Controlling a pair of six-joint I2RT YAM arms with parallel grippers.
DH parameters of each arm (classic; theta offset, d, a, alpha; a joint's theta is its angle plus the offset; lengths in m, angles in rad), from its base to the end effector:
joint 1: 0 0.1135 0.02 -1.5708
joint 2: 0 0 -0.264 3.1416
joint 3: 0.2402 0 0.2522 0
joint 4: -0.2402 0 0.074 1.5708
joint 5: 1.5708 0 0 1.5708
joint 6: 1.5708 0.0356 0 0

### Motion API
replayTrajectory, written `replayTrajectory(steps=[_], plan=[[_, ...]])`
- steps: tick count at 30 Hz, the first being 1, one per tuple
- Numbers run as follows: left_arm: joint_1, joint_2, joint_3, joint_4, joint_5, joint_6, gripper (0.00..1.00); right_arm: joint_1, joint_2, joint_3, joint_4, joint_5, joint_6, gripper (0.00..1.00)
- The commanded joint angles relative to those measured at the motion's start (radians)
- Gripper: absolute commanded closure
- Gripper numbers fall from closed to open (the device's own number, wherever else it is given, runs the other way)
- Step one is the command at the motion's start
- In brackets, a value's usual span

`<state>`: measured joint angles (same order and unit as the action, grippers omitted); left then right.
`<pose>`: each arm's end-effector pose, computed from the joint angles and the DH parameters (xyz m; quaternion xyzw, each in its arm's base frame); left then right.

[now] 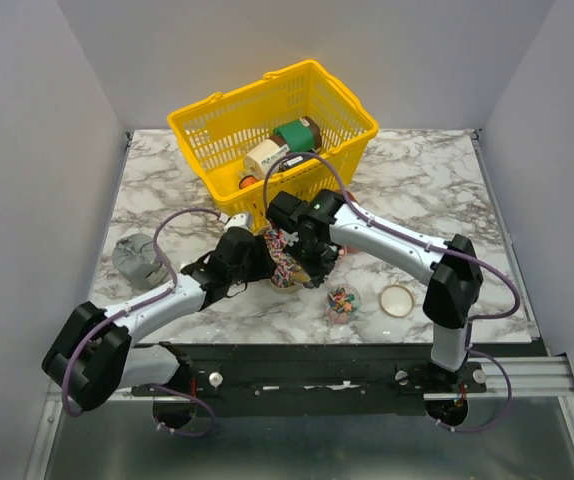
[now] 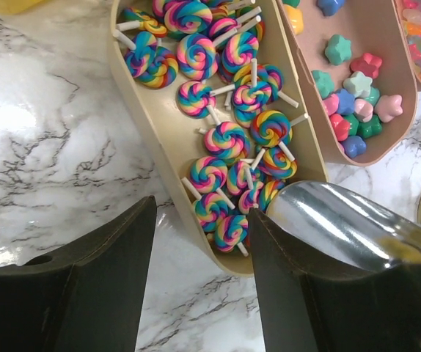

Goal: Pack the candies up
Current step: Scoop the fake candies from the storage box.

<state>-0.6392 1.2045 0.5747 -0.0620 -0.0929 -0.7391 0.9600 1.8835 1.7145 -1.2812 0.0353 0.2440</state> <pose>0.1970 -0.1423 0.1944 -0.0649 0.9019 -0.2378 0.3548 0.2109 0.2991 0.2739 -0.3487 0.9351 0.0196 0.0596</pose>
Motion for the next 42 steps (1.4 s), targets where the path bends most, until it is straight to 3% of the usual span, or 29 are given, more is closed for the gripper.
replayTrajectory(steps=[1, 12, 17, 24, 28, 36, 39, 42], plan=[[-0.017, 0.038, -0.018, 0.097, -0.016, -0.029, 0.39, 0.0, 0.086, 0.028, 0.077, 0.001, -0.043, 0.99], [-0.076, 0.122, -0.035, 0.1, -0.05, -0.052, 0.6, 0.0, -0.003, -0.142, 0.347, 0.064, -0.057, 0.99], [-0.086, 0.116, -0.05, 0.082, -0.059, -0.043, 0.85, -0.001, -0.043, -0.2, 0.479, 0.089, -0.043, 0.99], [-0.099, 0.115, -0.058, 0.068, -0.059, -0.019, 1.0, -0.001, -0.024, -0.201, 0.589, 0.144, -0.028, 0.99], [-0.102, 0.106, -0.059, 0.064, -0.07, -0.011, 1.0, -0.001, -0.026, -0.176, 0.602, 0.219, -0.008, 0.99], [-0.103, 0.092, -0.045, 0.033, -0.105, -0.011, 0.95, -0.006, -0.075, -0.145, 0.473, 0.163, -0.009, 0.99], [-0.105, 0.073, -0.047, 0.027, -0.119, -0.014, 0.8, -0.006, -0.113, -0.153, 0.401, 0.112, -0.017, 0.99], [-0.103, 0.049, -0.05, 0.033, -0.134, -0.014, 0.59, -0.006, -0.139, -0.144, 0.303, 0.083, -0.018, 0.99]])
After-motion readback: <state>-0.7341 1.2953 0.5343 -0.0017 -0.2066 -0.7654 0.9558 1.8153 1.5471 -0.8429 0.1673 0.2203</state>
